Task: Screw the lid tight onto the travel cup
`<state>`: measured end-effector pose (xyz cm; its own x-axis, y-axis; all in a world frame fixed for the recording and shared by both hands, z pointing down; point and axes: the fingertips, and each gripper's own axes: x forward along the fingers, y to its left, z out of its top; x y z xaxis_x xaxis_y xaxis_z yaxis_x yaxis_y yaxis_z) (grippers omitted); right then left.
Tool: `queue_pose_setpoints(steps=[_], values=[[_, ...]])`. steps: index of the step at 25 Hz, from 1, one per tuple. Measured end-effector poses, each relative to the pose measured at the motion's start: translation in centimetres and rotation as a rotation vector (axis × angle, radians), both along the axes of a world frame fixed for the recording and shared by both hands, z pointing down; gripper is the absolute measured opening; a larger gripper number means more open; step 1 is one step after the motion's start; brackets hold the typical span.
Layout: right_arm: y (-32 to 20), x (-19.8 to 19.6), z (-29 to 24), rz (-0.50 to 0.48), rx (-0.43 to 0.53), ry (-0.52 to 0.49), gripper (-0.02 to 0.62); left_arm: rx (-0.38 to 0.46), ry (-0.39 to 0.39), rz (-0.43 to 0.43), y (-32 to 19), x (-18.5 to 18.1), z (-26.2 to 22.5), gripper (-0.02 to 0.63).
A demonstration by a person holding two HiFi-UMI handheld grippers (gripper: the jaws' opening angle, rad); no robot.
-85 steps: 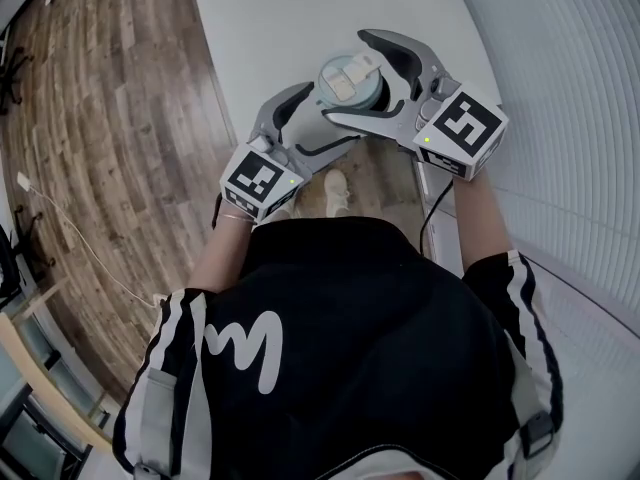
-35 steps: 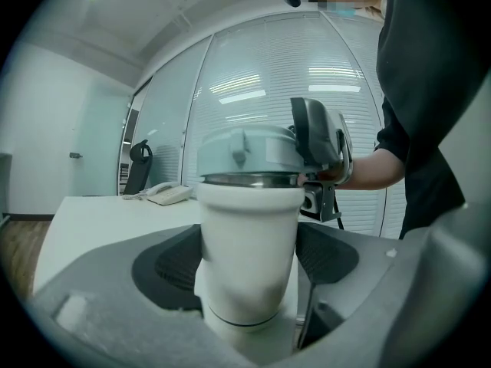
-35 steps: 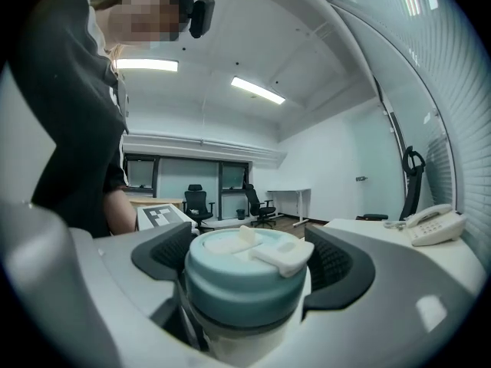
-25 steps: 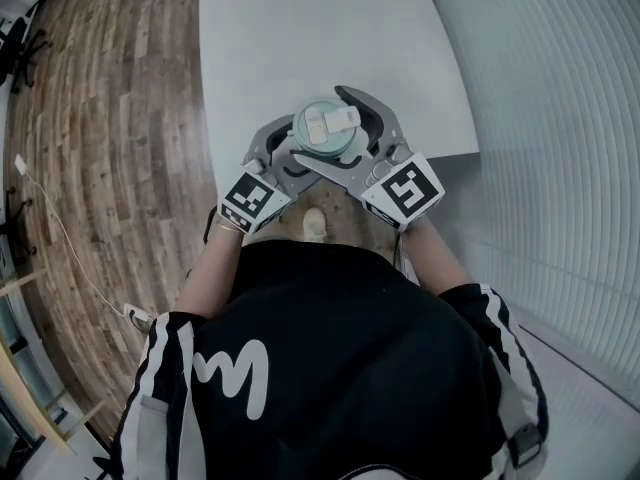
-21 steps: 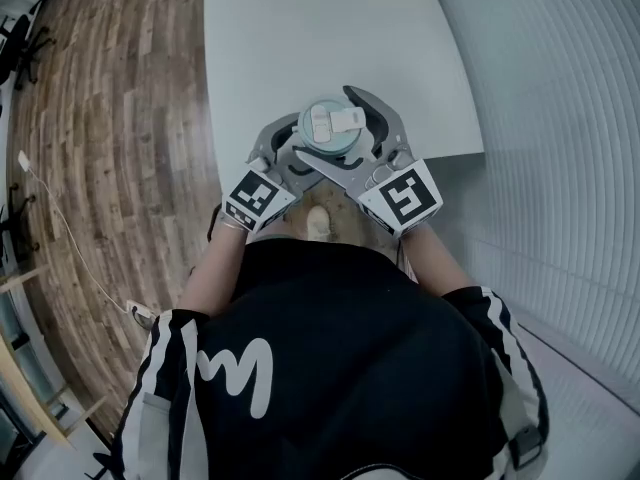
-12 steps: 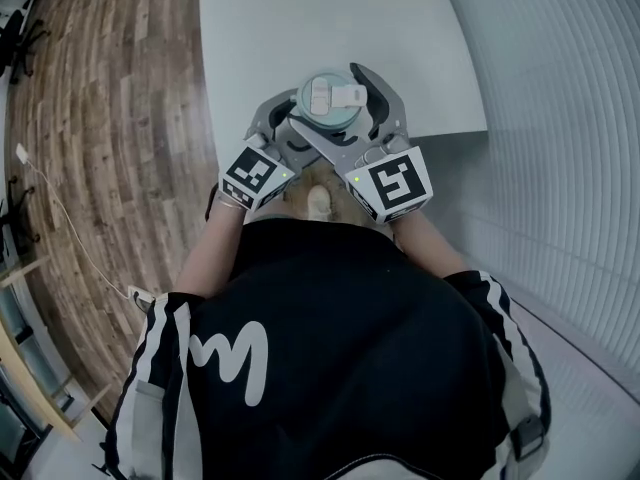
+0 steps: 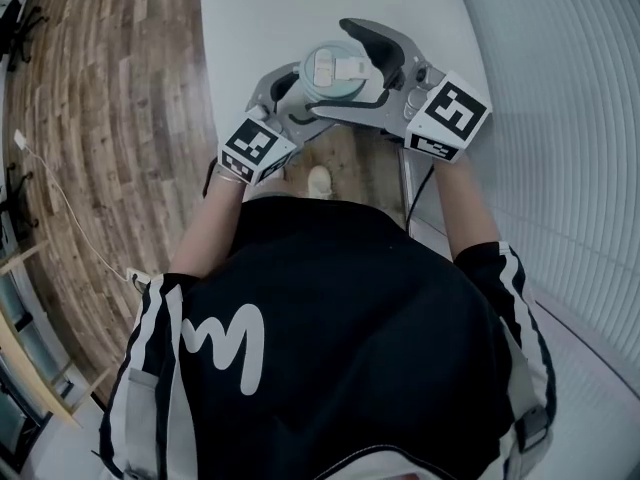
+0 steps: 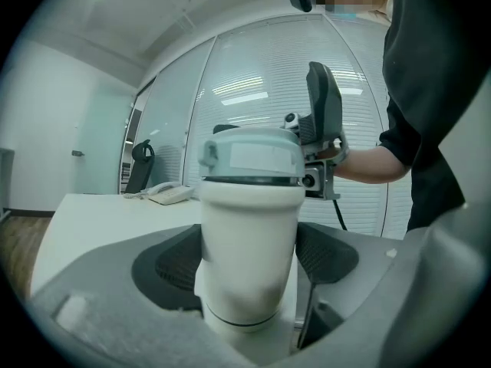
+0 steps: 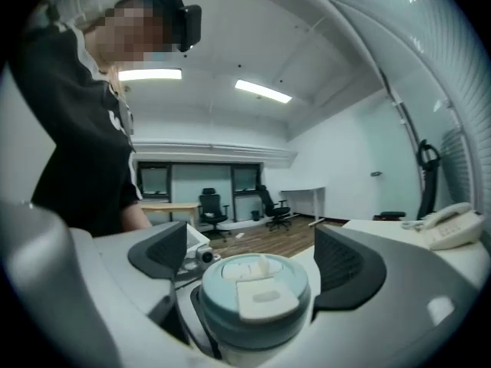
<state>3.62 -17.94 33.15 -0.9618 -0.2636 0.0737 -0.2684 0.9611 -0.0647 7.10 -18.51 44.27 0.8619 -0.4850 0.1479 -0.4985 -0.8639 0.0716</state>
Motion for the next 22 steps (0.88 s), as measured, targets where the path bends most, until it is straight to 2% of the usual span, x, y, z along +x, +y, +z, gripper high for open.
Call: queue_pose_setpoints(steps=[2,4,6,9,13,22], values=[[0.3,-0.6,0.5,-0.152,-0.002,0.050,0.497,-0.016,-0.004,0.006,0.1,0.1,0.2,0.388],[0.6,-1.2,1.3,-0.257,-0.001,0.101,0.495,-0.029,-0.016,0.008,0.4,0.0,0.4,0.388],[0.5,-1.6,1.7,-0.293,-0.021,0.116,0.495,-0.034,-0.023,0.007,0.6,0.0,0.3,0.388],[0.3,-1.9,2.0,-0.292,-0.038,0.116,0.459,-0.031,-0.018,0.008,0.5,0.1,0.0,0.388],[-0.2,-2.1,2.1,-0.205,-0.035,0.085,0.457,-0.025,-0.006,0.007,0.3,-0.1,0.0,0.388],[-1.2,-1.3,2.5,0.198,0.006,0.092,0.456,-0.019,0.002,0.002,0.7,-0.1,0.2,0.388]])
